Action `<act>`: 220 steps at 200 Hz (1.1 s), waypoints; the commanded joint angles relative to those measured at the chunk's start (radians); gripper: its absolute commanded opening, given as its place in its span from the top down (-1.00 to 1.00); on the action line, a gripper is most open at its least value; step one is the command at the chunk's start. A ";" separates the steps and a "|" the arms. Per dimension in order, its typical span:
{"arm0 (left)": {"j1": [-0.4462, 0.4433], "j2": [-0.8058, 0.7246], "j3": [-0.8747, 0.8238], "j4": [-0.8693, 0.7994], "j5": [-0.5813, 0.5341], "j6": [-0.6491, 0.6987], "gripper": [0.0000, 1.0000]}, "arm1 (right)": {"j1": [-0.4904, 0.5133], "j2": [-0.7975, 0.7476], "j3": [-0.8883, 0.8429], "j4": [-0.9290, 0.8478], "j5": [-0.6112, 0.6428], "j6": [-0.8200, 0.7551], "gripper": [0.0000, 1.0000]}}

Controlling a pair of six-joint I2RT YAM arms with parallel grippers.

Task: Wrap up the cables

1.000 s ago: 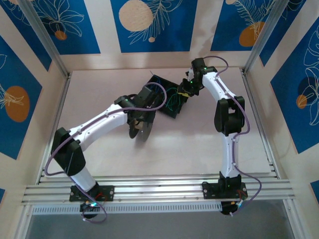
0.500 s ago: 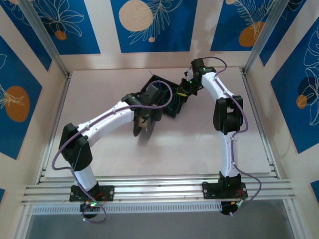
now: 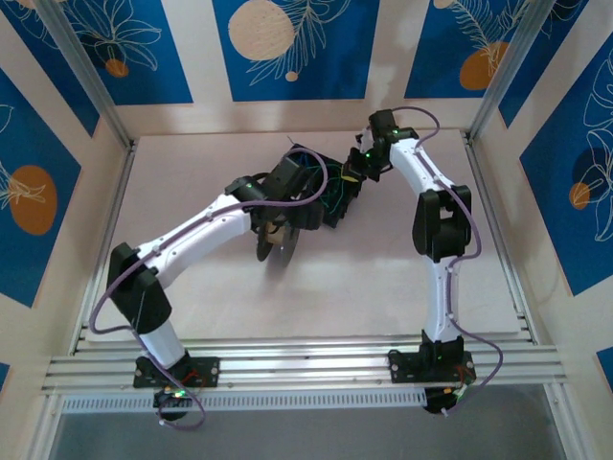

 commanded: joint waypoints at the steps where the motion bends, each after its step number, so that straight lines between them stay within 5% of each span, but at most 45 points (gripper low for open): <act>1: -0.009 -0.076 0.020 -0.036 -0.008 0.002 -0.99 | -0.004 -0.148 -0.037 0.043 -0.007 0.022 1.00; 98: 0.031 -0.349 -0.051 -0.002 0.059 -0.002 -1.00 | -0.027 -0.569 -0.263 0.170 -0.050 0.090 1.00; 162: 0.230 -0.481 -0.223 0.285 0.498 -0.110 -0.75 | -0.041 -0.839 -0.479 0.251 -0.245 0.197 1.00; 220: 0.342 -0.388 -0.244 0.513 0.792 -0.275 -0.68 | -0.041 -0.980 -0.632 0.423 -0.501 0.312 1.00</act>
